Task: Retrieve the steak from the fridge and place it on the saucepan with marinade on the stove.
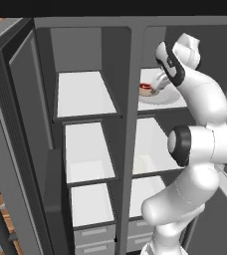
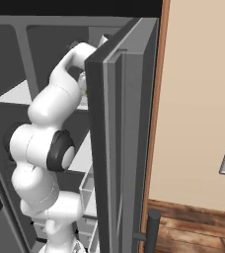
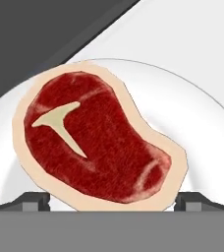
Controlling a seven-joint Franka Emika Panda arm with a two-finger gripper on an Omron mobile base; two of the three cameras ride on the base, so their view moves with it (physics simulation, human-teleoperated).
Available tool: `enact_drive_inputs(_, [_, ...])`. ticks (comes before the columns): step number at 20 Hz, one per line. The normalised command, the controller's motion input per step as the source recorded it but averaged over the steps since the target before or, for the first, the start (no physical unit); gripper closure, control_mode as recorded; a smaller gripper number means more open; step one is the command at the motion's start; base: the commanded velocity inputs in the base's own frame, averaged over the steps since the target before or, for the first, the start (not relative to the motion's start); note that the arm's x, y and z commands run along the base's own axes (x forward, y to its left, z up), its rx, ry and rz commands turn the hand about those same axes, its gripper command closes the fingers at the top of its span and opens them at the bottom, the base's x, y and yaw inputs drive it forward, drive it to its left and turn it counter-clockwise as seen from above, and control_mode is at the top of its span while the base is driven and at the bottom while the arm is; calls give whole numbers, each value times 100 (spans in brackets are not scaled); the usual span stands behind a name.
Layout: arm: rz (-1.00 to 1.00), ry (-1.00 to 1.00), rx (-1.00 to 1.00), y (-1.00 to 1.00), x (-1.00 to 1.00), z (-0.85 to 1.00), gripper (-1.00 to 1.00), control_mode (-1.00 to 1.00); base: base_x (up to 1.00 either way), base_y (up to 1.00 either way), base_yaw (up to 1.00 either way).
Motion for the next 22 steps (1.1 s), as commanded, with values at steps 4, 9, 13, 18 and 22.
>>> enact_drive_inputs(4, [16, -8, -1, -4, 0, 6, -100, -100, 0, 0, 0])
enact_drive_inputs(9, [16, -15, -1, 0, 8, 0, -100, -100, 0, 0, 0])
enact_drive_inputs(13, [6, -9, -2, 5, 3, -21, -100, -100, 0, 0, 0])
enact_drive_inputs(18, [0, -14, 0, 8, 0, -50, -100, -100, 0, 0, 0])
enact_drive_inputs(22, [6, -1, 0, 19, 12, -29, -100, -100, 0, 0, 0])
